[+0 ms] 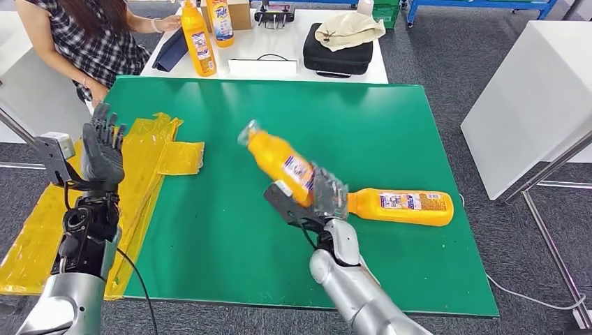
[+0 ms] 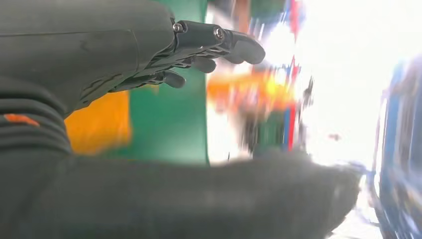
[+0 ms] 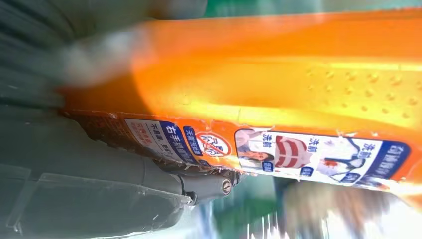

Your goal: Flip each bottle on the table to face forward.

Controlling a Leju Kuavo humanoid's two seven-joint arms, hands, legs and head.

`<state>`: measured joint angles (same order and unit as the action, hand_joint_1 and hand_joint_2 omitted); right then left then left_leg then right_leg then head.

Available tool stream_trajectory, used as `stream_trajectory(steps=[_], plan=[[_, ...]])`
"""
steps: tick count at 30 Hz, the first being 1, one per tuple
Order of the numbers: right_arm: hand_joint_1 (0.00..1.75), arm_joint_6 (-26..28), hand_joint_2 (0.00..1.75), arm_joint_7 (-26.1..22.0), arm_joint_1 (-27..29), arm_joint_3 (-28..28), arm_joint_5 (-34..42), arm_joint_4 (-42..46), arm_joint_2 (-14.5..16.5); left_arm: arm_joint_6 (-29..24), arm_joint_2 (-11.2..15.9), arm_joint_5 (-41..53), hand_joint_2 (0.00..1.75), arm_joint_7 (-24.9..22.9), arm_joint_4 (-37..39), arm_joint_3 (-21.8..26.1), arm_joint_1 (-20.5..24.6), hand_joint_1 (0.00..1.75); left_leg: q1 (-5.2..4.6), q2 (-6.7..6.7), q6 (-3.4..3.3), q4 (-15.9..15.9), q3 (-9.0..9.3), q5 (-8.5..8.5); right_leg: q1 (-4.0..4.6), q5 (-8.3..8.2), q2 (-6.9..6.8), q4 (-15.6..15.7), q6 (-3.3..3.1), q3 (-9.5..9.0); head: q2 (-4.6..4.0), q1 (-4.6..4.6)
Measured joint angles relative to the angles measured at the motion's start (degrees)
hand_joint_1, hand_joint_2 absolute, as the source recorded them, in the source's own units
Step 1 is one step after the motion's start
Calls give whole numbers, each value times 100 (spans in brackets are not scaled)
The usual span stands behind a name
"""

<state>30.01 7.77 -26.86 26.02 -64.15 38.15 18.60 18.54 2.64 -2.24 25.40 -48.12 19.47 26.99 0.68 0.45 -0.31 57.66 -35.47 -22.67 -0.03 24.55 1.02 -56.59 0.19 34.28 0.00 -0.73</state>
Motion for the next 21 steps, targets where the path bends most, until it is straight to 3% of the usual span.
stream_trajectory(steps=[1, 4, 8, 14, 21], plan=[[175, 213, 175, -33, 208, -54, -67, 630, -53, 203, -14, -177, 175, -53, 2, -41, -45, 0, 0, 4, 0, 1, -9, 2, 0, 0, -2, 0, 0, 9, 0, 1], [175, 186, 175, -106, 675, -174, -174, 2126, -151, 500, -110, -467, 175, -114, 16, -238, -74, 0, -1, 5, 0, 1, -24, 0, -1, 0, -3, 0, 1, 25, 0, 0], [175, 274, 175, -225, 1084, -248, -234, 3136, -167, 666, -435, -570, 175, -120, 31, -702, 2, 0, -3, 10, -1, 1, -40, -1, -4, 0, -8, 0, 1, 36, -1, 1], [175, 270, 175, -243, 1275, -340, -249, 3553, -100, 401, -865, -700, 175, -233, -351, -1536, -162, 0, -5, 4, -1, 0, -47, -2, -5, -4, -5, 0, 5, 38, -1, 0], [175, -56, 175, -35, 1134, -386, -338, 3332, 65, 289, -966, -932, 175, -284, -788, -2143, -420, 0, 2, 4, -1, -1, -48, -1, 2, -4, -5, -1, 5, 42, -1, -3]])
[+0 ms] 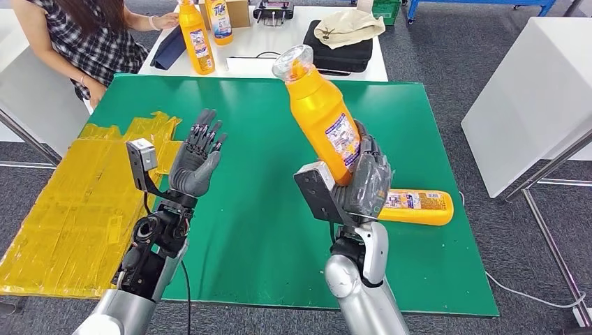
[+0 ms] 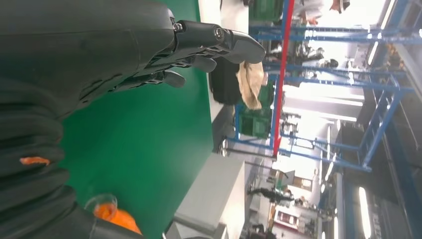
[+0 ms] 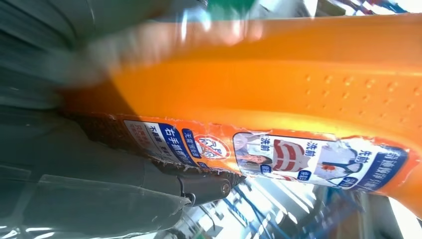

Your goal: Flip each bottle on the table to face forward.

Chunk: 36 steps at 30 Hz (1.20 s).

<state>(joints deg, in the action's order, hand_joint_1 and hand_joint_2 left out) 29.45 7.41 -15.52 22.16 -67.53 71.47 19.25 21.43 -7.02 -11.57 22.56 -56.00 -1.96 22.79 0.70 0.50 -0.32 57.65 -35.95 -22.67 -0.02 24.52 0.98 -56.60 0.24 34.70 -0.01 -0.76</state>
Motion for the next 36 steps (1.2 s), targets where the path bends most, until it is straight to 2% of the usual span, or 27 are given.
stream_trajectory(steps=[4, 8, 13, 17, 27, 31, 36], plan=[[175, -12, 175, 350, -416, 58, 243, -803, 109, -6, -31, -168, 175, 1, -61, -295, -23, 0, 1, 0, 1, -1, 0, 3, 1, 0, -2, -1, 0, 0, 0, 2], [175, 64, 175, 395, -670, 137, 439, -1437, 165, -21, -30, -256, 175, 16, -152, -467, -110, 0, -1, 1, 1, 0, -2, 4, -1, 0, -2, -2, 0, -1, 0, 2], [175, -20, 175, 443, -829, 287, 619, -1946, 192, -109, 1, -401, 175, -3, -458, -608, -330, 0, -3, 4, 1, 0, -11, 4, -3, 0, -3, -2, 0, 7, 1, 3], [175, -56, 175, 654, -1001, 651, 744, -2237, 204, -212, 31, -492, 175, -67, -649, -689, -429, 0, -2, 3, 1, 0, -17, 3, -3, 0, -3, -2, 0, 15, 1, 2], [175, 181, 175, 1133, -1287, 2173, 1017, -2408, 232, -539, 135, -727, 175, -185, -756, -703, -436, 0, 0, 2, 2, 0, -18, 4, 0, 0, -3, -3, 0, 18, 1, 2], [175, 186, 175, 1164, -1286, 2499, 963, -2344, 248, -582, 190, -760, 175, -216, -803, -673, -471, 0, -1, 4, 2, 0, -21, 4, -1, 1, -3, -3, -1, 19, 1, 2], [175, 187, 175, 1184, -1287, 2643, 957, -2324, 255, -586, 235, -762, 175, -221, -833, -655, -481, 0, -2, 4, 1, -1, -22, 4, -3, 1, -4, -3, -1, 18, 0, 3]])
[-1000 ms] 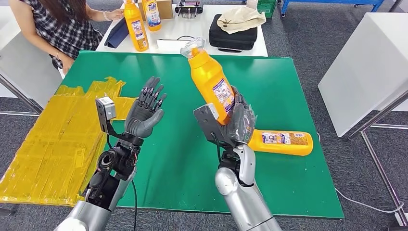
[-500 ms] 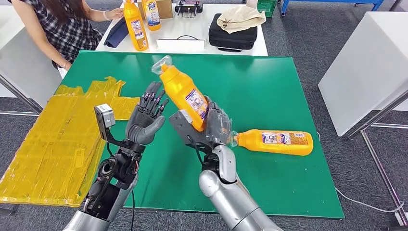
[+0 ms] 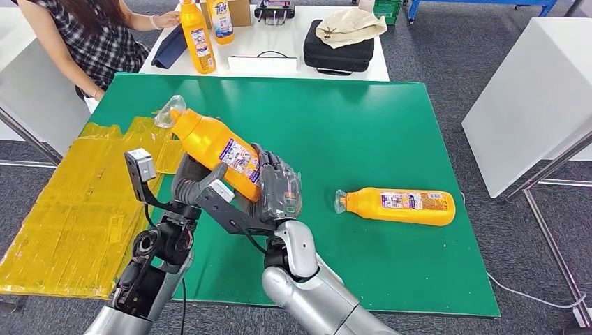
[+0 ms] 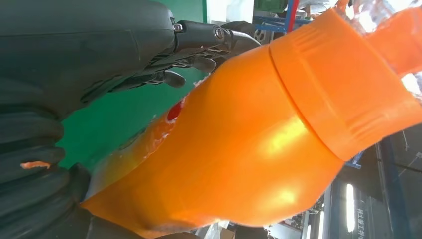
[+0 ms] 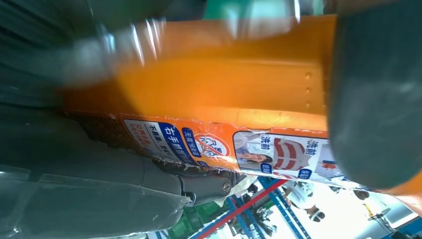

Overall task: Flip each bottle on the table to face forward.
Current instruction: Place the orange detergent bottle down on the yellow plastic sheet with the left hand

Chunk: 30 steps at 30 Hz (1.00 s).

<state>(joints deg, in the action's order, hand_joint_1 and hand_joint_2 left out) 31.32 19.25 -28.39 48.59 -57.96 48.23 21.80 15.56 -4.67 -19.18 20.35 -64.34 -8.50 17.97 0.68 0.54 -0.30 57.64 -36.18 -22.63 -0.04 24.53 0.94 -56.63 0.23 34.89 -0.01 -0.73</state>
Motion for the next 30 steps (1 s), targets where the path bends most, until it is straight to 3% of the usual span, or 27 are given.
stream_trajectory(steps=[19, 26, 30], plan=[[175, -80, 175, 116, 68, 398, -154, 233, 1, -118, 66, -14, 175, 42, -88, 196, -172, 0, 1, 0, 0, -1, -2, 0, 1, 0, 0, 0, 0, 2, 1, 1], [175, -593, 175, 606, -36, 1268, 967, 194, -28, -156, 52, -130, 175, -334, -447, 379, -391, 4, 1, -4, 0, -1, -2, 1, 1, 0, 1, 0, 0, 7, 0, -2], [175, -495, 175, 720, -294, 1778, 1428, 42, -64, -239, -46, -173, 175, -507, -735, 485, -520, 171, 0, -6, 0, 0, -3, 1, 0, 0, 2, 0, 0, 9, 1, -1]])
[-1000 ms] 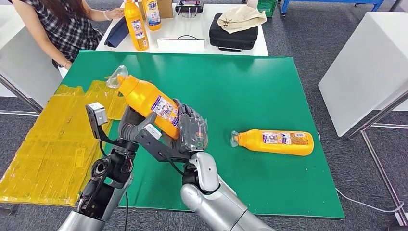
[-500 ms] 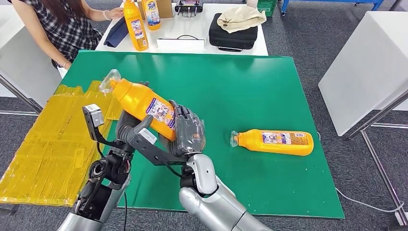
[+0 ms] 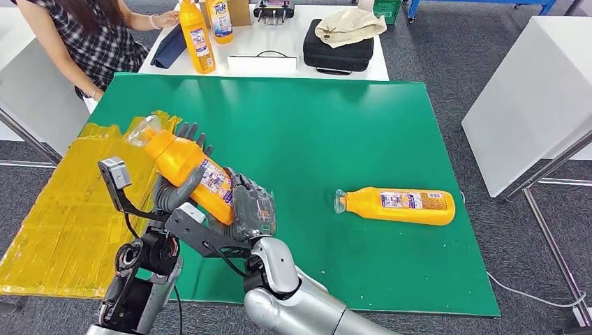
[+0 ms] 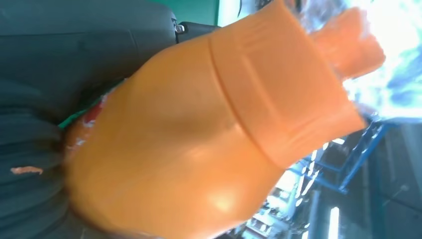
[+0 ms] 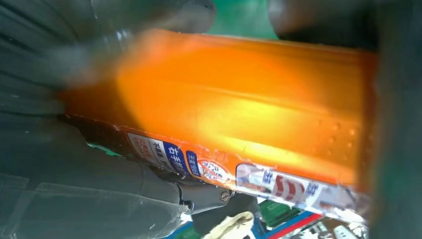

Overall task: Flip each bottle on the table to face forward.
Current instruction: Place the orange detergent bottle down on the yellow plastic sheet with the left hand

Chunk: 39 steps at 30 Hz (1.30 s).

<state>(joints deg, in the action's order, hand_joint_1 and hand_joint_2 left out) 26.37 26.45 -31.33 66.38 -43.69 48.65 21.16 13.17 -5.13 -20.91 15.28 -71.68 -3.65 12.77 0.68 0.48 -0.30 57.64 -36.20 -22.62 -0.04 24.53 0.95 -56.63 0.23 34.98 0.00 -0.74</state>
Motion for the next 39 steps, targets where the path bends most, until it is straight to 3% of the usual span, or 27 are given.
stream_trajectory(steps=[18, 19, 21, 22, 23, 25, 29, 33, 39], plan=[[175, -53, 175, 37, -348, 327, 118, -214, -13, 16, -259, 11, 175, -51, -220, 267, -17, 175, 0, 0, 0, 1, 1, 0, 1, 0, 2, 0, 0, 2, 0, 0], [142, -53, 175, 38, -350, 325, 99, -214, -13, 16, -264, 22, 175, -55, -228, 276, -18, 175, 0, 0, 0, 1, 1, 0, 1, 0, 2, 0, 0, 2, -1, 0], [55, -49, 175, 42, -355, 319, 56, -216, -13, 16, -274, 48, 175, -62, -239, 292, -18, 175, 0, 0, 0, 1, 1, 0, 1, 0, 2, 0, 0, 2, -1, 0], [11, -32, 131, 38, -357, 313, 4, -221, -13, 15, -281, 76, 175, -64, -245, 298, -17, 175, 0, 0, 0, 1, 1, 0, 0, 0, 2, 0, 0, 2, -1, 0], [0, 1, 87, 26, -355, 303, -70, -230, -13, 13, -287, 113, 175, -64, -249, 302, -16, 175, 0, 0, 0, 1, 1, 0, 0, 0, 1, 0, 0, 1, -1, -1], [0, 102, 0, -56, -320, 234, -313, -251, -14, 3, -297, 219, 175, -55, -264, 307, -6, 175, 0, 0, 0, 1, 1, 0, 0, 0, 1, 0, 0, 1, -1, 1], [0, 227, 0, -459, -99, -336, -1251, -223, -10, -151, -299, 566, 175, 157, -298, 338, 4, 175, 0, 3, 0, 1, 0, 0, 0, 0, 0, 0, 0, -1, 0, 0], [0, 114, 0, -961, 481, -1447, -2407, 438, -52, -823, -262, 1579, 175, 654, -392, 478, -31, 175, 1, 7, 0, 1, -2, 0, 1, 0, -2, 0, 0, -1, -1, -1], [0, -118, 0, -1269, 1201, -2716, -2834, 1732, -199, -1631, -166, 2718, 175, 890, -631, 721, -89, 175, 0, 9, 0, 0, -5, -1, 0, 0, -4, 0, 0, 0, 0, 1]])
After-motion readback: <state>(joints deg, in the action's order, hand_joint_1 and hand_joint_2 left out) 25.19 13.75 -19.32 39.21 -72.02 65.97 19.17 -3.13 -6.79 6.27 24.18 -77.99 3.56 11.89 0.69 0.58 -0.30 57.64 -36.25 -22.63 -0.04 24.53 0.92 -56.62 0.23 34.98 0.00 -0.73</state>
